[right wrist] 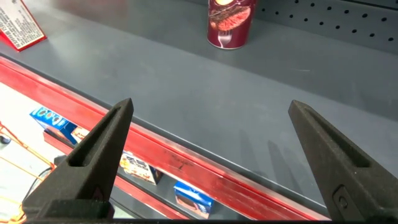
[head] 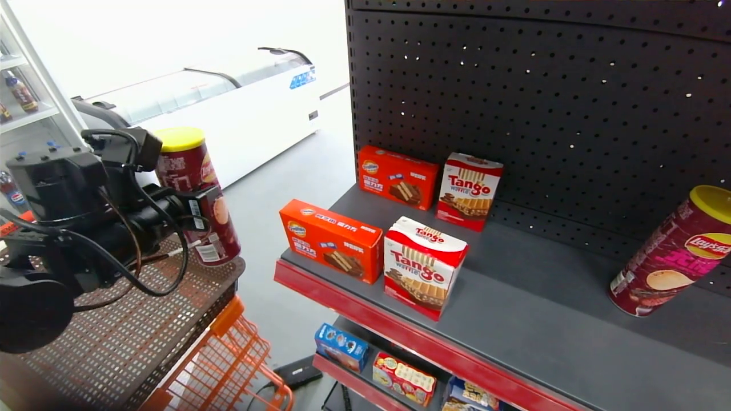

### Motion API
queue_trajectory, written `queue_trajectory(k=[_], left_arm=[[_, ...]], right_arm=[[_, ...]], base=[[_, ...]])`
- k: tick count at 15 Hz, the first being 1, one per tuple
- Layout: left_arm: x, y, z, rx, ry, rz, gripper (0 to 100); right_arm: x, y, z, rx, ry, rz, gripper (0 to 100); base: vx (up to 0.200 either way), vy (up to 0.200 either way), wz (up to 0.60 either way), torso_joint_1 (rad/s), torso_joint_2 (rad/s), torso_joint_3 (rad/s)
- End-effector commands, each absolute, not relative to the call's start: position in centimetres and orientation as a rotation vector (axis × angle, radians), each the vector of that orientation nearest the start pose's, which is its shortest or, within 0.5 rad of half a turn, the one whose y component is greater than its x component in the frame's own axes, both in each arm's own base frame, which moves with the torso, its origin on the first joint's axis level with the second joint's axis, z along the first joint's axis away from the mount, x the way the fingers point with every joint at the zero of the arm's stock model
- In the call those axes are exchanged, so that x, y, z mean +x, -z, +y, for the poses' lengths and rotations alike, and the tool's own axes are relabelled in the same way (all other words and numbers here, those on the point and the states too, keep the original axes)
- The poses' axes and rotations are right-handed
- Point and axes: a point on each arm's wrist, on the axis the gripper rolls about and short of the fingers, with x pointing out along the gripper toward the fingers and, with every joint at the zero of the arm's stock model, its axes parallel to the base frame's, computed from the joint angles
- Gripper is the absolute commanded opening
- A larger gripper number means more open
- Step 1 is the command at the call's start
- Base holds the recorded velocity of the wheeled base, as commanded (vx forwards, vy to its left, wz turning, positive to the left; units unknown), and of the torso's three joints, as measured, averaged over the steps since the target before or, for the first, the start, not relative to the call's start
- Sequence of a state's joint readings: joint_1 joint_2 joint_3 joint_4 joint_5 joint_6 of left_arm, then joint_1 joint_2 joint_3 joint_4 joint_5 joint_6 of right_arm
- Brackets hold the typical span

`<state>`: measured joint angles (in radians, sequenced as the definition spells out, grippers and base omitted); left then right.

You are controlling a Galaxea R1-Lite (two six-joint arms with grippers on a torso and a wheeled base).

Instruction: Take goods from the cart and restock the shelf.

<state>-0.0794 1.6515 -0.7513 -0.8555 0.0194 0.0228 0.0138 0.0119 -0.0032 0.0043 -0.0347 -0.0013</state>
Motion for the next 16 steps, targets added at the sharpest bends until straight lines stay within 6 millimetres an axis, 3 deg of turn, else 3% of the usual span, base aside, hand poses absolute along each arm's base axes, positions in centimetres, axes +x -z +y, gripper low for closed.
queue_trajectory(k=[1,4,7,11,16], left_arm=[[25.2,-25.2,-4.0,0.009,0.156,-0.079,0],[21.7,-26.2,-5.8,0.018,0.282,-0.043,0],[16.2,-22.8,-8.0,0.031,0.485,0.048,0],[14.6,-22.4,-9.0,0.04,0.583,0.048,0],[14.7,-22.5,-9.0,0.038,0.585,0.047,0]], right_arm=[[-2.2,-7.6,-0.1,-0.002,0.02,0.014,100],[-2.2,-7.6,-0.1,-0.002,0.018,0.014,100],[-2.2,-7.6,-0.1,-0.002,0.02,0.014,100],[-2.2,-7.6,-0.1,-0.002,0.018,0.014,100],[-2.2,-7.6,-0.1,-0.002,0.021,0.014,100]], base=[[0.0,0.0,0.0,0.0,0.0,0.0],[0.0,0.0,0.0,0.0,0.0,0.0],[0.0,0.0,0.0,0.0,0.0,0.0],[0.0,0.0,0.0,0.0,0.0,0.0],[0.0,0.0,0.0,0.0,0.0,0.0]])
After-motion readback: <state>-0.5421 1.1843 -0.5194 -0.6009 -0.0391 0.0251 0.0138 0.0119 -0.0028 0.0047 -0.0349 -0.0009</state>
